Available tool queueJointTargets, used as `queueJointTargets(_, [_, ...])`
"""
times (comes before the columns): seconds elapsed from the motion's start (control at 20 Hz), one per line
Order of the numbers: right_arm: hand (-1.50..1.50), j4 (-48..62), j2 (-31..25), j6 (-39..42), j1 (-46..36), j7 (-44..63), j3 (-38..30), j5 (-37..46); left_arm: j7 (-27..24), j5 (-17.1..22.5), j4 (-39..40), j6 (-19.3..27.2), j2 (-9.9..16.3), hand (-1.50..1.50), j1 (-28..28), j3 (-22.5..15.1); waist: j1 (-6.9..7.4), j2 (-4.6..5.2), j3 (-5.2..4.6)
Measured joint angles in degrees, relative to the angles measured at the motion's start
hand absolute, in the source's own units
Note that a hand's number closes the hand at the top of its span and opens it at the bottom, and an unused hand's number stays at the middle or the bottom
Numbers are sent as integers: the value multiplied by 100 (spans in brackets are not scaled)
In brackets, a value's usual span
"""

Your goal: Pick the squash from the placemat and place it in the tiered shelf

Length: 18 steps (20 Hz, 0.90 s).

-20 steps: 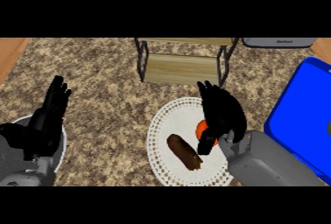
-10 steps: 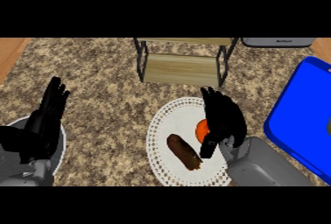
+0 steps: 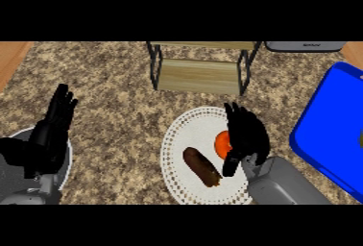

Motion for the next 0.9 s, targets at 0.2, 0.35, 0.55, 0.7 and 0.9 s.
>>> queueJointTargets(0.2, [-150, 111, 194, -26, 215, -213, -164, 375, 134, -2, -49, -130, -9, 0, -45, 144, 3, 2, 2])
queueJointTargets(0.35, [-150, 296, 240, -20, 276, -508, -384, 570, -52, -37, 126, -226, -96, 0, -26, 226, 4, 4, 1])
queueJointTargets(0.55, [-150, 502, 442, 0, 392, -680, -582, 817, -29, -55, 210, -365, -121, 0, -132, 357, 4, 5, 2])
queueJointTargets(0.7, [-150, 763, 567, 41, 383, -868, -760, 937, 72, -64, 104, -453, -128, 0, -98, 423, 10, 4, 1])
queueJointTargets(0.9, [150, 999, 821, 102, 468, -930, -744, 1071, 29, -125, 67, -493, -193, 0, -45, 452, 11, -8, -5])
